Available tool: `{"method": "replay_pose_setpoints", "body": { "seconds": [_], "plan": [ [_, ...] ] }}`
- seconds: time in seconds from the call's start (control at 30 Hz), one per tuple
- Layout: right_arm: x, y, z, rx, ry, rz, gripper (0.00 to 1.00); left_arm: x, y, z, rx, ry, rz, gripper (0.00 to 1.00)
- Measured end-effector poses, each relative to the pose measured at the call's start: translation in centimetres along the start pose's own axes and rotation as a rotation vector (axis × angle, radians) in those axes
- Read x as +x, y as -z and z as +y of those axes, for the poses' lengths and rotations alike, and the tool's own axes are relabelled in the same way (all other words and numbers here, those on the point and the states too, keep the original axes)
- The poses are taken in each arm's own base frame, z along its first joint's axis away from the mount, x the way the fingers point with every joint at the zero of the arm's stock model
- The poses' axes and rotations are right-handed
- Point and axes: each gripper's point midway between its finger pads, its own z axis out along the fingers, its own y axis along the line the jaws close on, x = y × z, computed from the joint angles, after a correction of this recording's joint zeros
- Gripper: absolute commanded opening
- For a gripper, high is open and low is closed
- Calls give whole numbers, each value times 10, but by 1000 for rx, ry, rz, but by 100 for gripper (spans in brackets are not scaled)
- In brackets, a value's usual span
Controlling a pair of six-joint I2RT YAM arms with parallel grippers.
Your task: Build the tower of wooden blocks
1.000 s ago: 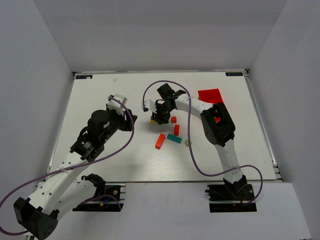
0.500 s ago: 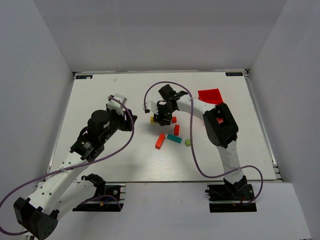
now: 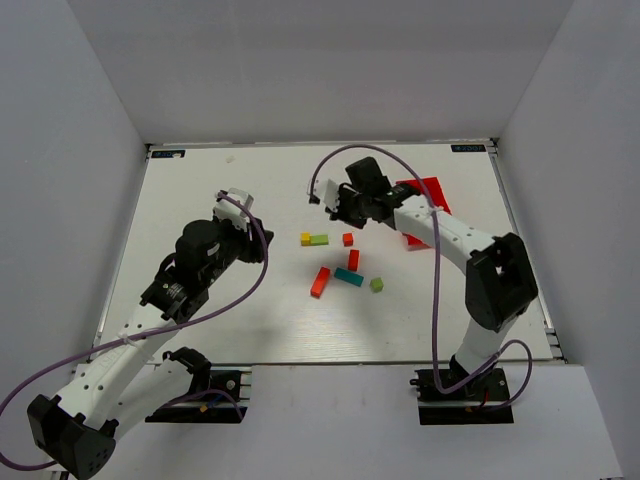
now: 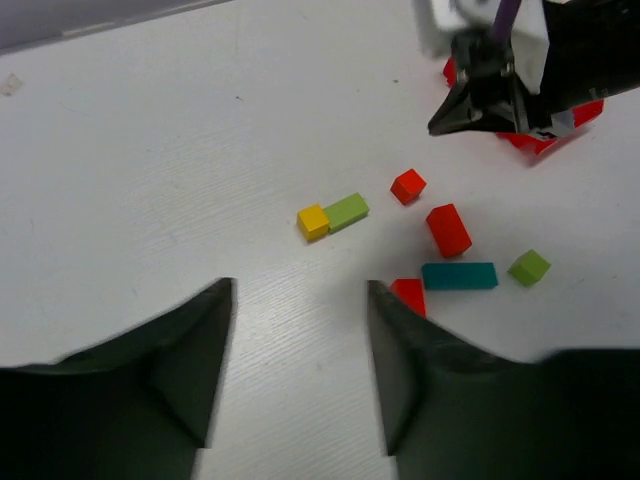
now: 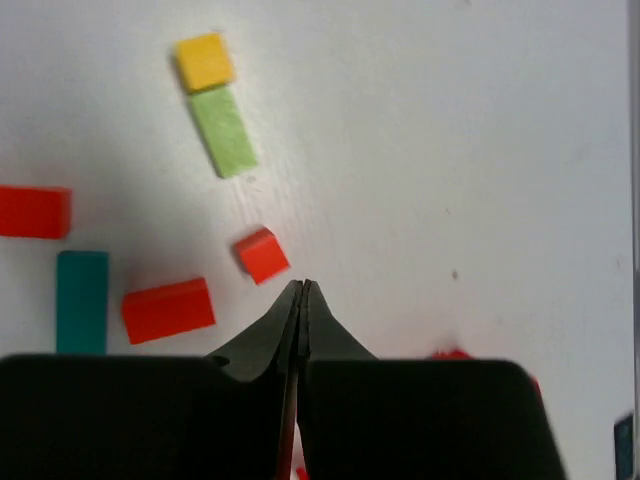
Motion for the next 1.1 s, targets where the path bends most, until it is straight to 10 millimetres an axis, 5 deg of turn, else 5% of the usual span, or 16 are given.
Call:
{"method": "replay_pose_setpoints", "body": {
  "seconds": [0.07,0.1,0.17,0.2,0.23,0.3,0.47,0.7,0.87,1.1],
  "plan": [
    [11,12,-16,91,-98,30,0,1,0,0,1,10,3,28],
    [18,18,-21,113,-160,39,0,3,0,-1,2,15,6,6],
    [33,25,-27,124,-271,51,4,8,0,-1,4,21,20,0],
    [40,29,-25,111,-324,53,30,10,0,-1,4,22,26,0],
    [49,32,-22,96,-383,62,70,12,0,-1,3,23,32,0],
    [63,40,-7,51,-470,77,90,14,0,-1,5,26,37,9],
    [78,57,55,-88,-579,102,84,17,0,-5,23,33,47,29],
    [99,66,113,-145,-663,151,61,18,0,-8,39,37,51,32],
    [116,58,136,-159,-706,208,58,22,-2,-9,46,37,66,32],
    [120,41,135,-139,-736,229,63,25,-4,-9,46,37,78,32]
  ]
}}
